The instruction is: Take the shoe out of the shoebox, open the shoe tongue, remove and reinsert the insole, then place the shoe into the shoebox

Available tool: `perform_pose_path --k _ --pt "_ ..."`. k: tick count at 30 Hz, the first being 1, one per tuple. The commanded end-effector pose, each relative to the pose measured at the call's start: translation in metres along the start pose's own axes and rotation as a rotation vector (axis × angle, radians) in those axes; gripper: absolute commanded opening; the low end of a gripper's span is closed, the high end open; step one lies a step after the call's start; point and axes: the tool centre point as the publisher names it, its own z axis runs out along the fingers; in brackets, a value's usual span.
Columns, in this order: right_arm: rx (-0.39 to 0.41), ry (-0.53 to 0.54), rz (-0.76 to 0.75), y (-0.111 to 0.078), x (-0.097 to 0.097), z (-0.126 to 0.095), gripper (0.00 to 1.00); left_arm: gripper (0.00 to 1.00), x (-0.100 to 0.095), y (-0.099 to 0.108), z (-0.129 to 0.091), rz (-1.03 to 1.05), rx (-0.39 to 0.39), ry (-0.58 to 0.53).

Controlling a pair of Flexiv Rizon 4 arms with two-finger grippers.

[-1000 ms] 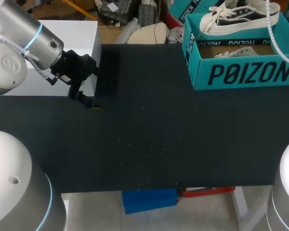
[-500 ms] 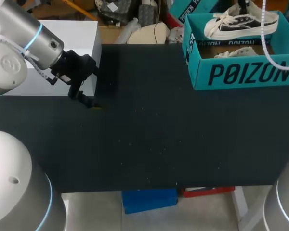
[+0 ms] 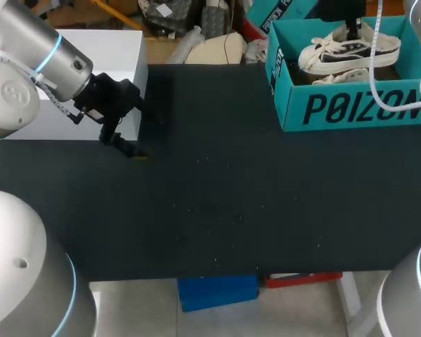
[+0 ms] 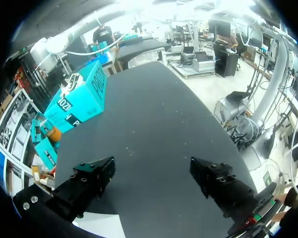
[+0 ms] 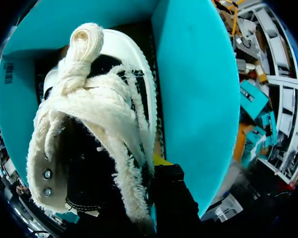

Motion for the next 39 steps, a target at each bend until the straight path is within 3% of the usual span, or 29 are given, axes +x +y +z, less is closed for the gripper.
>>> perform_pose_path --k 1,17,18,19,20,24,26,27,28,29,30,31,33,36,39 --pt "-0.009 0.036 -0.004 0.008 -0.019 0.032 0.0 1.0 0.001 0.0 0.0 0.001 -0.001 -0.003" --pt "-0.066 0.105 -0.032 0.025 -0.007 0.067 0.0 1.0 0.001 0.0 0.0 0.001 -0.001 -0.003" --pt "-0.068 0.104 -0.032 0.025 -0.007 0.067 0.04 1.0 0.001 0.0 0.0 0.001 -0.001 -0.003" --pt "-0.062 0.105 -0.034 0.025 -0.007 0.068 0.28 1.0 0.001 0.0 0.0 0.001 -0.001 -0.003" --pt "-0.06 0.104 -0.034 0.025 -0.007 0.068 0.36 1.0 0.001 0.0 0.0 0.001 -0.001 -0.003" --pt "-0.059 0.101 -0.027 0.021 -0.007 0.062 0.38 1.0 0.001 0.0 0.0 0.001 -0.001 -0.003" --pt "-0.056 0.099 -0.027 0.019 -0.004 0.056 0.53 1.0 0.001 0.0 0.0 0.001 -0.001 -0.003" --pt "-0.049 0.102 -0.027 0.017 -0.002 0.052 0.69 1.0 0.001 0.0 0.0 0.001 -0.001 -0.003" --pt "-0.046 0.102 -0.025 0.016 0.0 0.048 0.73 1.0 0.001 0.0 0.0 0.001 -0.001 -0.003" --pt "-0.032 0.1 -0.023 0.014 0.003 0.043 0.67 1.0 0.001 0.0 0.0 0.001 -0.001 -0.003" --pt "-0.027 0.104 -0.02 0.013 0.005 0.039 0.51 1.0 0.001 0.0 0.0 0.001 -0.001 -0.003" --pt "-0.023 0.099 -0.007 0.011 0.008 0.033 0.47 1.0 0.001 0.0 0.0 0.001 -0.001 -0.003" --pt "0.0 0.095 0.003 0.007 0.013 0.019 0.28 1.0 0.001 0.0 0.0 0.001 -0.001 -0.003" --pt "0.023 0.072 0.03 0.001 0.024 -0.005 0.36 1.0 0.001 0.0 0.0 0.001 -0.001 -0.003" --pt "0.045 0.05 0.065 -0.003 0.036 -0.028 0.32 1.0 0.001 0.0 0.0 0.001 -0.001 -0.003"
